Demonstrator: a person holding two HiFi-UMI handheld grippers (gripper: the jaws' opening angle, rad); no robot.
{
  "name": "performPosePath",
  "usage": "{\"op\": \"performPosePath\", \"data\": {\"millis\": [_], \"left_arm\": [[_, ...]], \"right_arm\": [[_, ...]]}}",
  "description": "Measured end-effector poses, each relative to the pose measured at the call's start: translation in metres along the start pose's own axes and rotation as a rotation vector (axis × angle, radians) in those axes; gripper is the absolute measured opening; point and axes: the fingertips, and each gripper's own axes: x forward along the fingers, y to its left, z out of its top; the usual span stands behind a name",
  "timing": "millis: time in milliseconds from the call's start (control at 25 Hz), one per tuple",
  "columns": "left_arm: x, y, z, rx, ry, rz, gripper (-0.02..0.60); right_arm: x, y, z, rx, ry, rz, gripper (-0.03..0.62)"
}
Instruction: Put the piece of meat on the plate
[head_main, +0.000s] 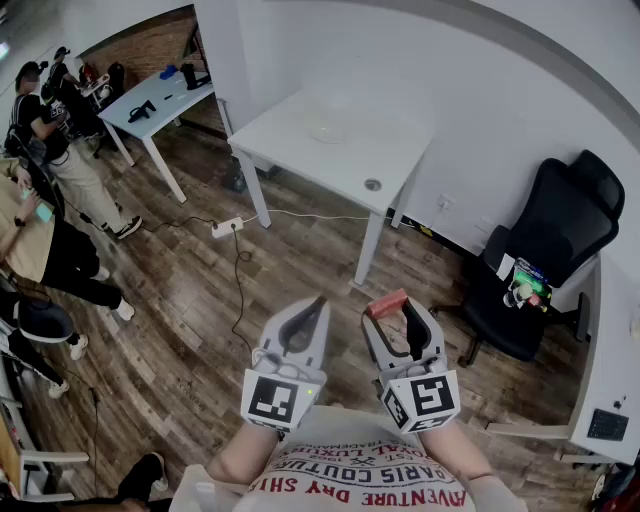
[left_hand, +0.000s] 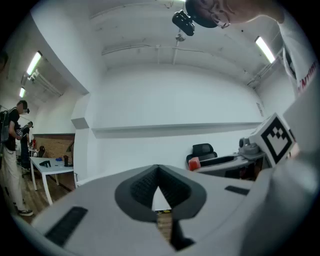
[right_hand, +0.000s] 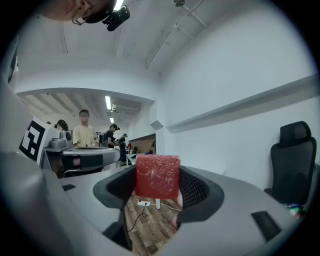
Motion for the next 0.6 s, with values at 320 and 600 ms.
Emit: {"op": "performPosePath", "data": {"millis": [320, 600], "left_arm": [[0.004, -0.004, -0.004, -0.001, 0.011, -0.010, -0.006], [0.005, -0.001, -0.013, -0.016, 0.042, -0.019, -0.006]], "right_arm": [[-0.002, -0.006, -0.006, 0.034, 0.009, 0.001, 0.278], [0.003, -0.008, -0.010, 0.104, 0.013, 0.023, 0.278]]}}
